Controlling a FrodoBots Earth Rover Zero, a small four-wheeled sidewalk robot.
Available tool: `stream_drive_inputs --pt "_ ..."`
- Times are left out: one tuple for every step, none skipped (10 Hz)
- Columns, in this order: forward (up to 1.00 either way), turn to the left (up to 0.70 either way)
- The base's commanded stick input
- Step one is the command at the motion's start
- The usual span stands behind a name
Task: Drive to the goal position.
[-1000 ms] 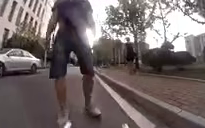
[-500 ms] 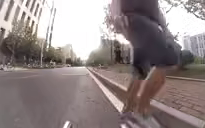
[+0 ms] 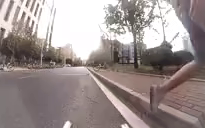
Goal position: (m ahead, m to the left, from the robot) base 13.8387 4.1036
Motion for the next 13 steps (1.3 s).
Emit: stream_drive_inputs --pt "0.99 0.40" --pt "0.99 0.39" --pt "0.99 0.39" --pt "0.99 0.39" --pt "0.99 0.39" --pt "0.99 0.39" --pt "0.99 0.39" --pt "0.99 0.39" --pt "0.99 0.24" --pt "0.99 0.09" --pt "0.98 -0.01" --pt "0.96 -0.29" --pt "0.95 -0.36"
